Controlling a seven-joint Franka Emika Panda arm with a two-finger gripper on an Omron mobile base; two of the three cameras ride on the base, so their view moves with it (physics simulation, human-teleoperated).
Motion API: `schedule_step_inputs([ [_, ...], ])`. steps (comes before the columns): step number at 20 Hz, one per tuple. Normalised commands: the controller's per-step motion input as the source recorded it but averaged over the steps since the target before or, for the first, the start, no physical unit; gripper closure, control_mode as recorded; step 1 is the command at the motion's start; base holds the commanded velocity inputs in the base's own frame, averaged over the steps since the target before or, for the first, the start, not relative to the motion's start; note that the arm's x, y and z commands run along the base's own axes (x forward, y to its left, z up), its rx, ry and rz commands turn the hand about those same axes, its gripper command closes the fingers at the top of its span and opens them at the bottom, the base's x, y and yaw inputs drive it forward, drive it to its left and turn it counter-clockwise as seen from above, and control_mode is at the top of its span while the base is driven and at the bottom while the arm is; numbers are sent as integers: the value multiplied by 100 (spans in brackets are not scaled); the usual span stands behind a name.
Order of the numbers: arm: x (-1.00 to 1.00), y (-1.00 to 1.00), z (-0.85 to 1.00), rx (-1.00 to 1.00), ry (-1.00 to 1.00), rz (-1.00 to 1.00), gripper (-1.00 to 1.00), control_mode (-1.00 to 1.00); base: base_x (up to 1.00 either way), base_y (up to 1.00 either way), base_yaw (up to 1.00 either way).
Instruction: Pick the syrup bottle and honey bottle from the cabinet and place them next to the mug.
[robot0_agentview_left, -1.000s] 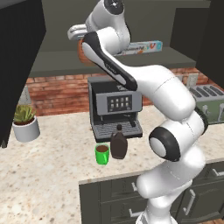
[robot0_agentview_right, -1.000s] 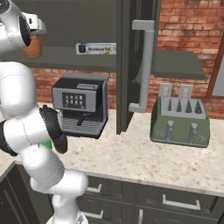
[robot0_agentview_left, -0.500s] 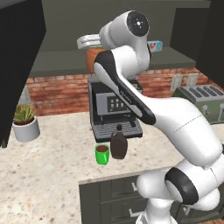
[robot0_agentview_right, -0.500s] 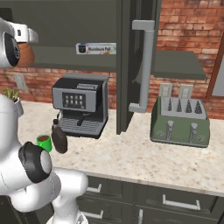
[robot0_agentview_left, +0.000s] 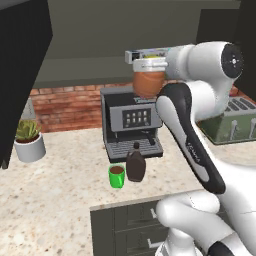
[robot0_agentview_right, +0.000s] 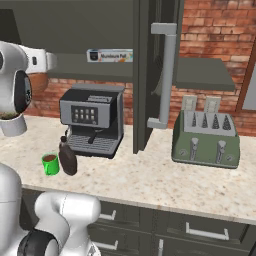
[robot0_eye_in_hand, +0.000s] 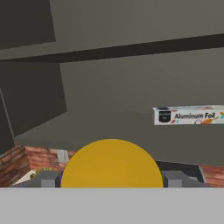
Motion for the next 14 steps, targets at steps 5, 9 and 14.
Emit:
schedule_step_inputs([
  [5,-74,-89,-6,0,0,1,100,-100,0,0,0],
  [9,-10,-58,0,0,8,14,100,-100,0,0,0],
  [14,-6,-48,0,-5,13,23,100,-100,0,0,0],
])
